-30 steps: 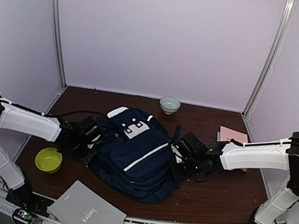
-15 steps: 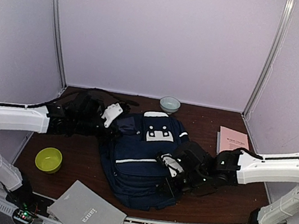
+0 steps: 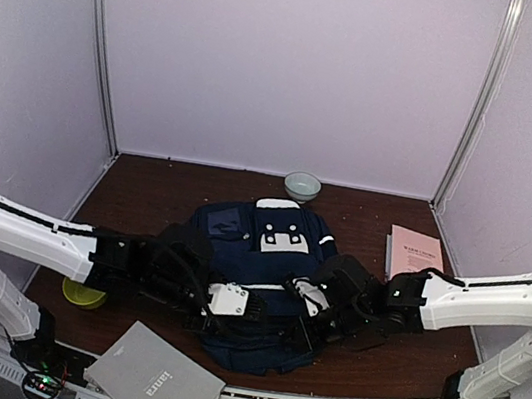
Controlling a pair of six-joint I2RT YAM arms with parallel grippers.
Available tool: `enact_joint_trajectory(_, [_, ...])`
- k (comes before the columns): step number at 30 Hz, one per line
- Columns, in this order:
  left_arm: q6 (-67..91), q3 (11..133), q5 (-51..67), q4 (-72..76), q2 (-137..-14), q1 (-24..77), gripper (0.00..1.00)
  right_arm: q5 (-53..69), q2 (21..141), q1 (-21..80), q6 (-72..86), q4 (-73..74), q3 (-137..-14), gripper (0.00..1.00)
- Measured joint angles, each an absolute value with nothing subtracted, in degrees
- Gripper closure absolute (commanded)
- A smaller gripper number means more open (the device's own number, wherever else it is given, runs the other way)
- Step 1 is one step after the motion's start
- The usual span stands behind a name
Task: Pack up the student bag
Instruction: Zip the student bag into the second largest pocket of the bag.
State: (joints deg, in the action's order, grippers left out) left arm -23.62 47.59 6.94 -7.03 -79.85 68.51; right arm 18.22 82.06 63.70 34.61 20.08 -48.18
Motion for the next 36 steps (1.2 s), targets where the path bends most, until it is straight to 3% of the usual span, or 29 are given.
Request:
enact_joint_trajectory(5, [-25.80,51.46,2.20,-7.62,-86.46,72.58,0.47,19.77,81.73,63.13,36.45,17.23,-46.28,1.00])
enact_joint_trajectory(10, [-25.85,55.61,-3.51,-7.77,-91.15,73.34,0.61,20.34,81.69,62.85,37.10,16.49,-46.24,1.00])
enact_joint_trajectory(15, [-25.36,58.76,-9.08,-8.88,-95.00,73.87,0.60,20.53,81.62,62.13,37.71,16.32,-46.22,1.00])
enact_joint_trajectory(19, [-25.15,58.30,-7.97,-8.64,-94.80,73.97,0.54,20.93,81.54,61.25,37.78,15.81,-45.63,1.00])
enact_joint_trajectory(24, [-24.51,56.29,-3.07,-8.14,-93.12,73.69,0.62,21.43,80.97,60.29,37.91,15.14,-44.40,1.00])
enact_joint_trajectory(36, [-23.49,56.86,-1.32,-7.46,-94.63,74.67,0.63,21.87,80.90,59.94,37.91,14.76,-44.29,1.00])
